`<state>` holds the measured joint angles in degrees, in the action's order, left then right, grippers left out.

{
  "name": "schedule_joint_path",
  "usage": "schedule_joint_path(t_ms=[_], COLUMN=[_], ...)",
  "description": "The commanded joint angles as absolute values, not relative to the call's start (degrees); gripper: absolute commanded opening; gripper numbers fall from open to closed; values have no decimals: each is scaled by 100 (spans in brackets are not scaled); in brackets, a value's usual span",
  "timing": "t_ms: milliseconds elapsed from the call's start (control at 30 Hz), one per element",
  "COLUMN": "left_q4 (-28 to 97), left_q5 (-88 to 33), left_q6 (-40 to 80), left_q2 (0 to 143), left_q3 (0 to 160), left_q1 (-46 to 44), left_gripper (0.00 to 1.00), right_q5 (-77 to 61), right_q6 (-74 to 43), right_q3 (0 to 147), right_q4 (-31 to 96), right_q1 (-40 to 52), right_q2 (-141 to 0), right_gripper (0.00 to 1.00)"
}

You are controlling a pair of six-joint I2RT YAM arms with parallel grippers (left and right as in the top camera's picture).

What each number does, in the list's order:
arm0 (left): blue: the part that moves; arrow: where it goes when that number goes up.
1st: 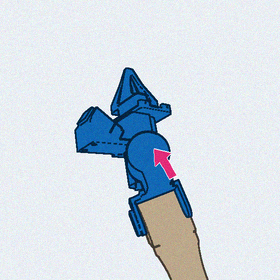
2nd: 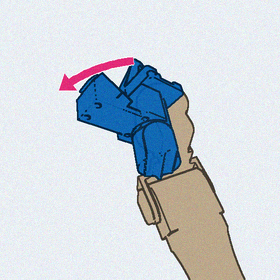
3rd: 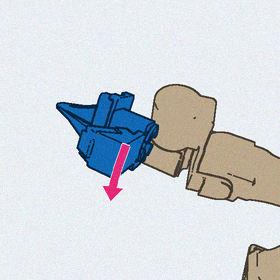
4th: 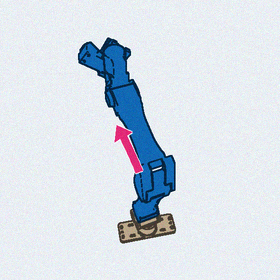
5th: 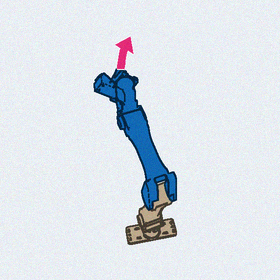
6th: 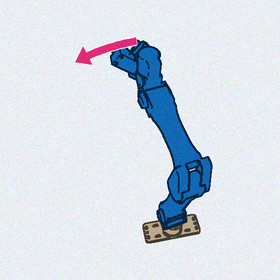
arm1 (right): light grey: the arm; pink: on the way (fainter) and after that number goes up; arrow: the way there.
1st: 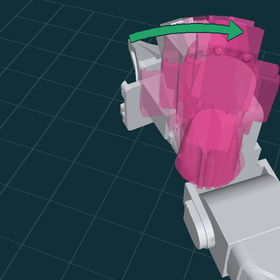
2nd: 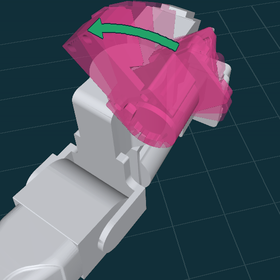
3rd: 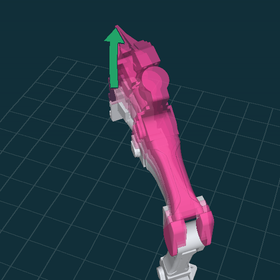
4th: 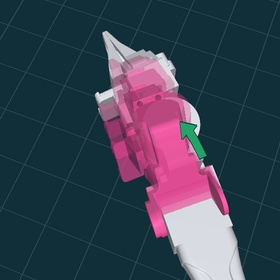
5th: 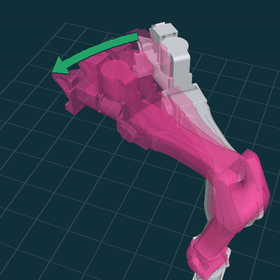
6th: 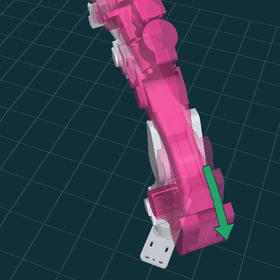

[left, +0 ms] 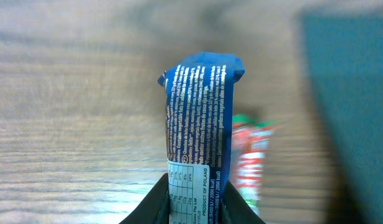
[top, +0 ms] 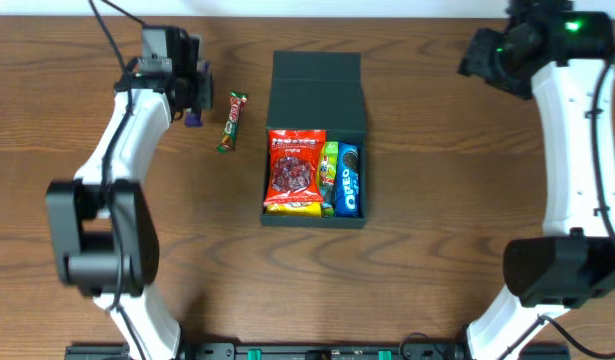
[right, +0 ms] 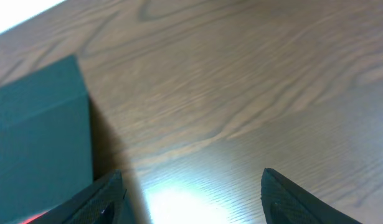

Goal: Pack container
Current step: 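Retract the right arm and grasp the blue candy bar with left gripper, then insert the blue bar into the box and release it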

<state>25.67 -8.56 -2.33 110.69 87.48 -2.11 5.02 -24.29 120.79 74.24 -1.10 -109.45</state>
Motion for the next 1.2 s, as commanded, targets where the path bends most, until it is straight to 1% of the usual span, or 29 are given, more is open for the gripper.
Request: schedule_joint_path(t_ms=[0, 100, 167, 233, 300, 433, 533, 700, 733, 800, 867, 967, 1033, 1100, 1167], left_q4=[2871, 3105, 3120, 3065, 3063, 3133, 3308, 3321, 3277, 3179, 3026, 2451, 2265, 2290, 2355], left_q5=[-945, -1221, -1192, -919, -703, -707, -705, -698, -679, -541, -309, -19, 183, 331, 687], left_q6=[1009, 1728, 2001, 2252, 2521, 2801, 2950, 3004, 3002, 3000, 2980, 2493, 2311, 2303, 2005], left_q2=[10713, 10683, 10687, 10687, 10694, 10753, 10757, 10757, 10757, 10757, 10757, 10757, 10761, 10763, 10761], left_q3=[8884, 8882, 8882, 8882, 8882, 8877, 8866, 8866, 8866, 8866, 8866, 8866, 8866, 8864, 8864], left_q1=[-740, -1354, -2003, -2696, -3068, -3581, -3765, -3785, -3774, -3774, -3774, -3774, -3774, -3747, -3667], left_gripper=[20, 19, 19, 22, 25, 25, 24, 21, 22, 31, 38, 43, 44, 45, 45], right_q5=[600, 598, 598, 600, 600, 600, 600, 598, 598, 596, 596, 596, 596, 596, 589], right_q6=[-2635, -2633, -2628, -2604, -2606, -2587, -2453, -2305, -2305, -2305, -2305, -2305, -2305, -2305, -2305], right_q3=[12108, 12108, 12108, 12108, 12108, 12108, 12108, 12108, 12108, 12108, 12108, 12108, 12108, 12108, 12108], right_q4=[7321, 7113, 6904, 6737, 6661, 6571, 6545, 6556, 6558, 6563, 6578, 6626, 6652, 6667, 6667], right_q1=[-473, -738, -932, -1094, -1181, -1284, -1288, -1288, -1288, -1288, -1284, -1267, -1269, -1267, -1267], right_q2=[-10927, -10927, -10927, -10927, -10927, -10927, -10927, -10927, -10927, -10927, -10927, -10927, -10927, -10927, -10927], right_gripper=[73, 75, 76, 77, 77, 77, 77, 77, 77, 77, 77, 75, 75, 75, 75])
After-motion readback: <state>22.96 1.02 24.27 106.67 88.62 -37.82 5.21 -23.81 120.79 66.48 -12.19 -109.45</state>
